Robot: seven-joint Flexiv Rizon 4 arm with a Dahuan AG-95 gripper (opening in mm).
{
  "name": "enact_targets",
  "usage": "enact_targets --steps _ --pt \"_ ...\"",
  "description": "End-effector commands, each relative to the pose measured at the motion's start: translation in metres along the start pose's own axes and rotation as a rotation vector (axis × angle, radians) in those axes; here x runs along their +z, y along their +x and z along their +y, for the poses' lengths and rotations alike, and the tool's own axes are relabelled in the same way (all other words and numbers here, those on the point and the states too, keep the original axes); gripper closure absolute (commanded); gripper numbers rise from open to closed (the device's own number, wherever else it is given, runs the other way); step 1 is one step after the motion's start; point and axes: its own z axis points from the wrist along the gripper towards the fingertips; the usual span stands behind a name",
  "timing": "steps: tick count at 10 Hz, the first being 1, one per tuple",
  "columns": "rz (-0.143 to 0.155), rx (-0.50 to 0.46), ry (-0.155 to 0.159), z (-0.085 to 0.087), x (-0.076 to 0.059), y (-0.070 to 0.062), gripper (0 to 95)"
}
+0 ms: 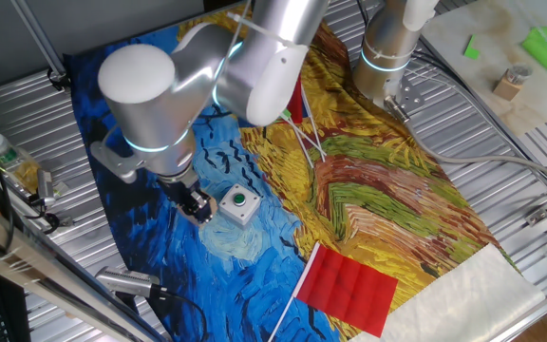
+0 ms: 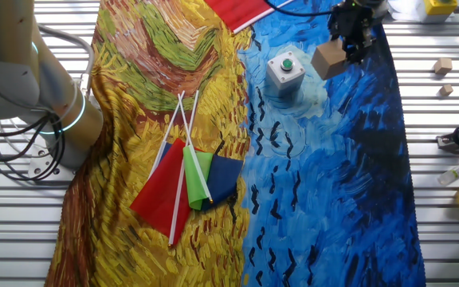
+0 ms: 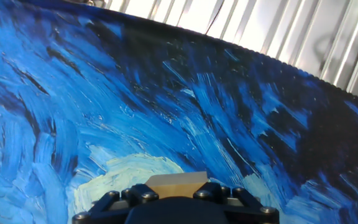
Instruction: Pick up the small block on the left and move it to the right
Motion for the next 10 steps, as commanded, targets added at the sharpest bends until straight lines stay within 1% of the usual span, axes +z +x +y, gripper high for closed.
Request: enact_targets --steps 1,2,3,4,5,6,8,9,10 --pt "0.014 0.011 -0.005 0.015 -0.010 -0.006 95.0" --pt "0.023 0.023 0.000 0.029 -0.016 -0.013 95.0" --pt "0.027 0.047 0.006 0.051 -0.020 -0.021 95.0" --pt "0.026 0.057 0.007 0.064 -0.021 -0.023 95.0" --pt "0.019 0.068 0.006 0.076 -0.020 -0.024 95.0" --pt "0.011 0.093 0.005 0.093 -0.019 -0.024 95.0" --pt "0.007 0.143 0.013 0.136 -0.016 -0.026 95.0" --pt "-0.003 0.157 0.015 0.151 -0.011 -0.027 95.0" --pt "-0.012 0.166 0.016 0.162 -0.006 -0.027 95.0"
